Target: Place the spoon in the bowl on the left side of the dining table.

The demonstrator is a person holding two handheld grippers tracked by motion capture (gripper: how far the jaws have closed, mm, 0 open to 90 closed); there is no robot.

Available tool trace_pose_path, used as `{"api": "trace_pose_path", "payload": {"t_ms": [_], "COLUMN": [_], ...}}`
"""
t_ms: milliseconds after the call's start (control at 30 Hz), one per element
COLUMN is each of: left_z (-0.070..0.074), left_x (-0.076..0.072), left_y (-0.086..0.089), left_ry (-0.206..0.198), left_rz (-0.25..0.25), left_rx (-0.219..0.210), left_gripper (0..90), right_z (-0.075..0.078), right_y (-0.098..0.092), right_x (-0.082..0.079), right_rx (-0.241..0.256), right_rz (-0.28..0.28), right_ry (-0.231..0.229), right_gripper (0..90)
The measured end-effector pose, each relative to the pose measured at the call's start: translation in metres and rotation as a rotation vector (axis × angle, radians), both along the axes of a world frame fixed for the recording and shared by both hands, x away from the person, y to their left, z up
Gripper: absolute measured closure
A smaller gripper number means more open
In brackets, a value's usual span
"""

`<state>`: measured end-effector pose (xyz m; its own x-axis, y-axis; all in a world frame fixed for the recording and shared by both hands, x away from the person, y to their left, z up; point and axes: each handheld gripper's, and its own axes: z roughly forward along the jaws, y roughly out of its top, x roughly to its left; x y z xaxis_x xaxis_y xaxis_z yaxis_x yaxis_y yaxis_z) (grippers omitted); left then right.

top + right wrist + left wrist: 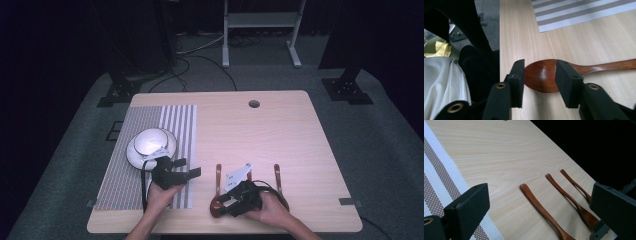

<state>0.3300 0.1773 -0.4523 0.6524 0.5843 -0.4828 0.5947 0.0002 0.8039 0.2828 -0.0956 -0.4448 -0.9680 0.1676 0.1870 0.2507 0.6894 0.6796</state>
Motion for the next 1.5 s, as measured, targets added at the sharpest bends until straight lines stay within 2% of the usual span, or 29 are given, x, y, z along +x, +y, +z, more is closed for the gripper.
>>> {"api": "trace_pose_path", "payload": {"t_ms": [300, 567, 600, 667, 767, 967, 1100, 1267, 1500], "left_z": [0.0, 0.001, 0.001, 0.001, -0.001, -0.003, -0.005, -0.006, -0.008], "left_x": [-0.001, -0.002, -0.002, -0.002, -0.002, -0.002, -0.001, 0.001, 0.001], "left_y": [-0.001, 0.0, 0.0, 0.0, -0.003, -0.01, -0.011, -0.013, -0.022], "left_ry": [0.0, -0.015, -0.013, -0.009, 0.002, 0.006, 0.013, 0.027, 0.035], "left_rz": [-0.005, 0.011, 0.01, 0.01, -0.002, -0.02, -0.021, -0.016, -0.039], "left_rx": [-0.002, -0.014, -0.015, -0.017, -0.018, -0.004, 0.0, -0.004, 0.009], "left_gripper": [1.8, 2.2, 2.2, 2.2, 2.2, 4.8, 5.2, 5.3, 7.2], "right_z": [-0.006, -0.017, -0.018, -0.018, -0.018, -0.019, -0.019, -0.019, -0.019], "right_y": [0.01, 0.016, 0.016, 0.017, 0.017, 0.016, 0.016, 0.016, 0.017], "right_x": [-0.003, -0.006, -0.008, -0.008, -0.013, -0.018, -0.02, -0.021, -0.024], "right_rx": [-0.024, -0.074, -0.084, -0.085, -0.09, -0.079, -0.084, -0.085, -0.093], "right_rz": [0.028, 0.034, 0.034, 0.03, 0.028, 0.022, 0.039, 0.042, 0.048], "right_ry": [0.006, -0.016, -0.041, -0.048, -0.098, -0.131, -0.168, -0.182, -0.206], "right_gripper": [65.7, 67.0, 66.9, 67.0, 67.0, 67.0, 67.0, 67.0, 67.1]}}
